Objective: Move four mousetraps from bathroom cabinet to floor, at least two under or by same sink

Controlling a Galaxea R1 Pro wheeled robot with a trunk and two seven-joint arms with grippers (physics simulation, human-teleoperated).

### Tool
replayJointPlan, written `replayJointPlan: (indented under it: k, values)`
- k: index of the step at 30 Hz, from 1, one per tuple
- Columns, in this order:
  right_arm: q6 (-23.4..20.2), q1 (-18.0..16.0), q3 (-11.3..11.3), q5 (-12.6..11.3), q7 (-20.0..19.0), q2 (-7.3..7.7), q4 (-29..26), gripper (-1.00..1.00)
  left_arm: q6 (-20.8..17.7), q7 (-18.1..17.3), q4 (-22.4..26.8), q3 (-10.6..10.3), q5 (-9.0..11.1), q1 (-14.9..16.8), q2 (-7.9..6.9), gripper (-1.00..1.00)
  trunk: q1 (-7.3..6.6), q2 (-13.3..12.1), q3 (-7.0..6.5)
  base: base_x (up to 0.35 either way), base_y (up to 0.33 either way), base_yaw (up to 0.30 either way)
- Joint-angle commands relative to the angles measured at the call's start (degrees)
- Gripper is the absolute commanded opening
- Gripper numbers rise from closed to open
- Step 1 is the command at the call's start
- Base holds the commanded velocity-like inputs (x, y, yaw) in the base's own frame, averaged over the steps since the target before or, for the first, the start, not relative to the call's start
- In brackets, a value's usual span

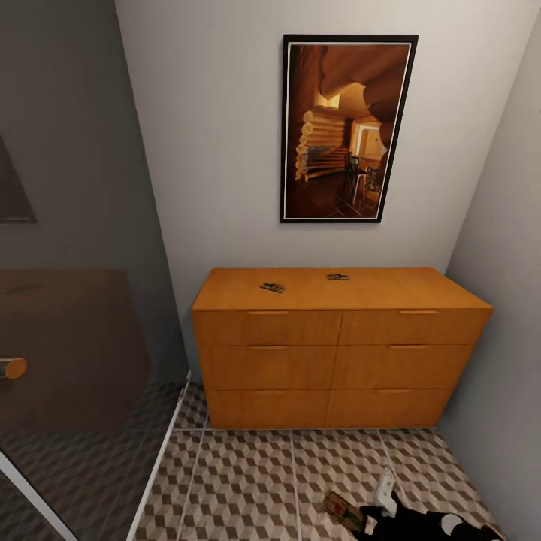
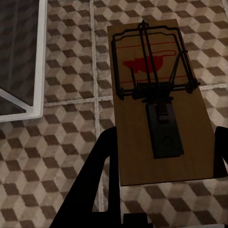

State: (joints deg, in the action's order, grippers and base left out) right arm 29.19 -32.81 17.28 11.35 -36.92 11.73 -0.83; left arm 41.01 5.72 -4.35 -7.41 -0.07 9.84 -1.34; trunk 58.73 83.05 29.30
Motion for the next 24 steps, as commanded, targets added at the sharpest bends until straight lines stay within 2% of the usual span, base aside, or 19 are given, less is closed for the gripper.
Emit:
replayJointPlan:
  k: [1, 3, 5, 6, 8, 10, 13, 15, 19, 22, 24]
  values:
    - [1.0, 0.9, -0.7, 0.2, 1.2, -0.32, 0.0, -1.0, 0.3, 0.5, -0.2, -0.5, -0.1, 0.1, 0.02, -1.0, 0.0, 0.0, 0.05, 0.0, 0.0, 0.0]
    - [3.3, 3.2, -0.7, 0.2, 5.6, -1.26, 0.0, -1.0, 0.3, 0.5, -0.2, -0.5, -0.1, 0.1, 0.02, -1.0, 0.0, 0.0, 0.05, 0.0, 0.0, 0.0]
    - [5.7, 6.4, -0.7, 0.1, 12.7, -2.44, 0.0, -1.0, 0.3, 0.6, -0.2, -0.5, -0.1, 0.1, 0.07, -1.0, 0.0, 0.0, 0.05, 0.0, 0.0, 0.0]
    - [6.1, 7.2, -0.7, 0.1, 14.5, -2.8, 0.0, -1.0, 0.3, 0.6, -0.2, -0.5, -0.1, 0.1, 0.08, -1.0, 0.0, 0.0, 0.05, 0.0, 0.0, 0.0]
    - [7.7, 9.8, -0.7, 0.1, 20.8, -4.62, 0.0, -1.0, 0.3, 0.6, -0.1, -0.5, -0.1, 0.1, 0.14, -1.0, 0.0, 0.0, 0.05, 0.0, 0.0, 0.0]
    - [8.5, 11.3, -0.7, 0.1, 25.0, -6.1, 0.0, -1.0, 0.4, 0.7, -0.1, -0.5, -0.1, 0.1, 0.19, -1.0, 0.0, 0.0, 0.05, 0.0, 0.0, 0.0]
    - [9.1, 12.7, -0.7, 0.0, 30.3, -8.41, 0.0, -1.0, 0.4, 0.7, -0.1, -0.5, -0.1, 0.1, 0.33, -1.0, 0.0, 0.0, 0.05, 0.0, 0.0, 0.0]
    - [9.4, 13.4, -0.7, -0.2, 36.3, -10.66, 0.0, -1.0, 0.4, 0.7, 0.0, -0.5, -0.2, 0.1, 0.52, -1.0, 0.0, 0.0, 0.05, 0.0, 0.0, 0.0]
    - [9.6, 13.8, -0.9, -0.5, 45.6, -13.16, -0.2, -1.0, 0.5, 0.9, 0.2, -0.3, -0.2, 0.1, 1.12, -1.0, 0.0, 0.0, 0.05, 0.0, 0.0, 0.0]
    - [10.2, 13.9, -1.0, -1.4, 51.0, -14.82, -0.3, -1.0, 0.5, 1.5, 1.0, -0.1, -0.3, 0.1, 1.56, -1.0, 0.0, 0.0, 0.05, 0.0, 0.0, 0.0]
    - [11.4, 13.9, -1.1, -2.2, 53.1, -15.62, -0.4, -1.0, 0.5, 2.5, 2.3, -0.1, -0.3, 0.1, 1.78, -1.0, 0.0, 0.0, 0.05, 0.0, 0.0, 0.0]
